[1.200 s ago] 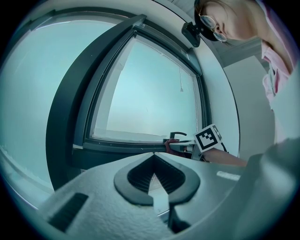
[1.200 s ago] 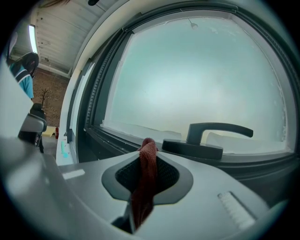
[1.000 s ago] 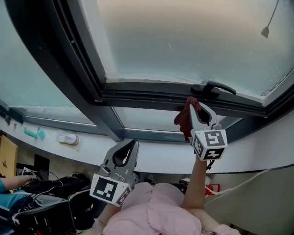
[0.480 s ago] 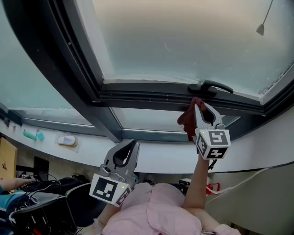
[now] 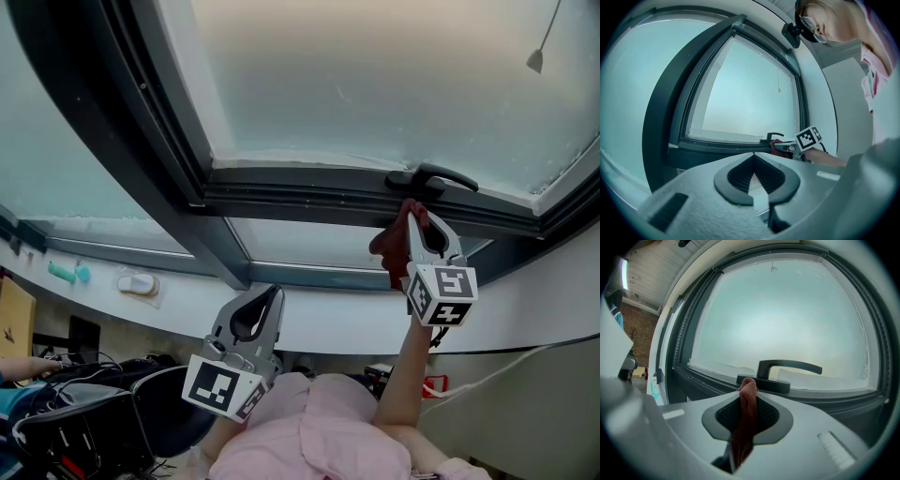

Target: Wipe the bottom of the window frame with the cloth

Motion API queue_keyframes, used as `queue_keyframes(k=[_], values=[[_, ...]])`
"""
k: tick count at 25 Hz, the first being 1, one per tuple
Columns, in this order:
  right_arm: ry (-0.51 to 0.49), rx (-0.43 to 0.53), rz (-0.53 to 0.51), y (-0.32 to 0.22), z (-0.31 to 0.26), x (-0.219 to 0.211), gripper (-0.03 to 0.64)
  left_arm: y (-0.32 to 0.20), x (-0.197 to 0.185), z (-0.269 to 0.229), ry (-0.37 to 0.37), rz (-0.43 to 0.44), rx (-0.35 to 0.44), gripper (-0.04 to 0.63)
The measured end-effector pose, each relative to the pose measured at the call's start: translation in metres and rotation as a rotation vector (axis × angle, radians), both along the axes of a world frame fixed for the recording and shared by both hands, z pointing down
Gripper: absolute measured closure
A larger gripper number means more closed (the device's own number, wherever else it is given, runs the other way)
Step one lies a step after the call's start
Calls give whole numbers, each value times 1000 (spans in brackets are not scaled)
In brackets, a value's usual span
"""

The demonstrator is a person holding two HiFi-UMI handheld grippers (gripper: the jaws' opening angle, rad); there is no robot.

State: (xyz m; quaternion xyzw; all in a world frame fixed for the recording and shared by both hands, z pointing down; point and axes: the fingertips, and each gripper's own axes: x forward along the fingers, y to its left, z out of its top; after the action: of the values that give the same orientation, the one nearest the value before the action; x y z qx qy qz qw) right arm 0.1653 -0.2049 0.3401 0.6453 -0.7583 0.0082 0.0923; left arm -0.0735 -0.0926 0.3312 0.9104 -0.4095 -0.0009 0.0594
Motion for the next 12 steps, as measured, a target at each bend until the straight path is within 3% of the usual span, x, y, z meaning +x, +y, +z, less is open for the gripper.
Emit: queue_keyframes(k=[8, 12], values=[[2, -44, 49, 0, 13, 4, 565, -4, -8, 3, -9, 5, -41, 598], [25, -32, 64, 3, 3, 5, 566, 4, -13, -10, 3, -1, -18, 597]])
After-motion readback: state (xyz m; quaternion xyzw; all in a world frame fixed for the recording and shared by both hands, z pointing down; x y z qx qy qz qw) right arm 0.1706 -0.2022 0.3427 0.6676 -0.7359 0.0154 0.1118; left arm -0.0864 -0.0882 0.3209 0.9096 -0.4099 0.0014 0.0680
